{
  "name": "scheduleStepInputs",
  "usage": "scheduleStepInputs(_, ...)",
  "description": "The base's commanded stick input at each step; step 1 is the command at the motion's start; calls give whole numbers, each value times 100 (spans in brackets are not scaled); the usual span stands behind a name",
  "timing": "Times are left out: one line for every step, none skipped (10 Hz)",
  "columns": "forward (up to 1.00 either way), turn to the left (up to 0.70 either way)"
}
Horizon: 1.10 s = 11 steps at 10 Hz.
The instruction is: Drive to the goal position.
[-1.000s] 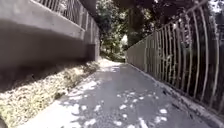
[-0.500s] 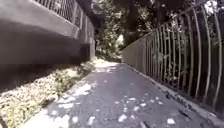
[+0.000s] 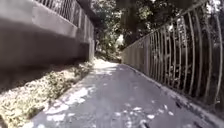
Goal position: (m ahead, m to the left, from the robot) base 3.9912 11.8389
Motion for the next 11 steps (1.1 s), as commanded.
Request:
scheduleStepInputs(50, 0)
scheduleStepInputs(50, 0)
scheduleStepInputs(50, 0)
scheduleStepInputs(50, 0)
scheduleStepInputs(50, 0)
scheduleStepInputs(50, 0)
scheduleStepInputs(50, 0)
scheduleStepInputs(50, 0)
scheduleStepInputs(50, 0)
scheduleStepInputs(50, 0)
scheduleStepInputs(50, 0)
